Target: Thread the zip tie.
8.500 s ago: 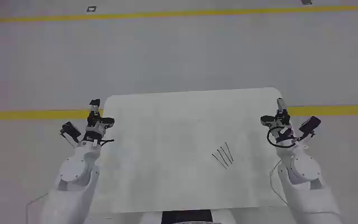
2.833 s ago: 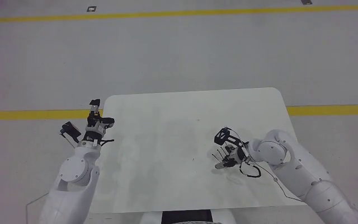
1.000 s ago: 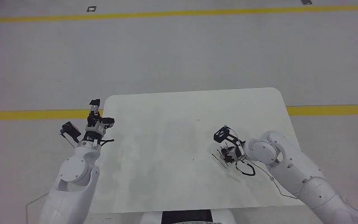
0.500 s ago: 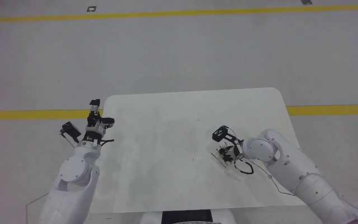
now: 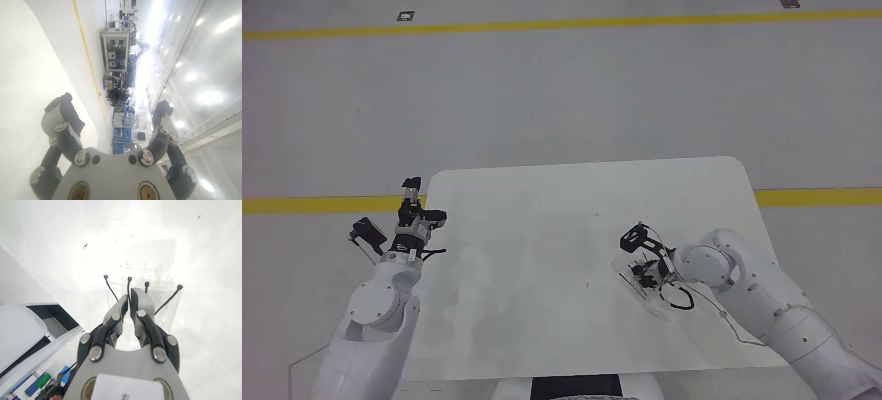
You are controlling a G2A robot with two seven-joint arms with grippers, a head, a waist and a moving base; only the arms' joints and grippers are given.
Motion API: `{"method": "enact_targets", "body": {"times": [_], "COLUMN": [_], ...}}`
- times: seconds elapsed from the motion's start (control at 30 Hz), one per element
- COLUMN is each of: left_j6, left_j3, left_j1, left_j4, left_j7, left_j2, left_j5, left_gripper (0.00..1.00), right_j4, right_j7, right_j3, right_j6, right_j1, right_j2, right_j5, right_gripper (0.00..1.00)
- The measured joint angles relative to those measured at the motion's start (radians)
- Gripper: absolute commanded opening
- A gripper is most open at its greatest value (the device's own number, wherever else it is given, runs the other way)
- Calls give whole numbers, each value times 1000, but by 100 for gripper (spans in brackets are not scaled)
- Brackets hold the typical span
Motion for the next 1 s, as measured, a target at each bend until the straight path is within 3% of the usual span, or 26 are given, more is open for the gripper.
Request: {"method": "enact_targets", "body": {"times": [0.13,0.5,0.8,1.0], "left_j6": [0,0,0,0], "left_j3": [0,0,0,0], "left_j1": [0,0,0,0], "left_j4": [0,0,0,0], "left_j7": [0,0,0,0], "left_j2": [0,0,0,0], "left_j5": [0,0,0,0], "left_gripper": [100,100,100,100], "right_j4": [10,-6,-95,-141], "right_j7": [8,4,0,-19], "right_j3": [-7,2,77,146], "right_j6": [6,17,17,-33], "right_j1": [10,3,-65,-122], "right_j2": [-4,-4,23,44], "right_j5": [5,-3,-10,28], "right_gripper": [0,0,0,0]}}
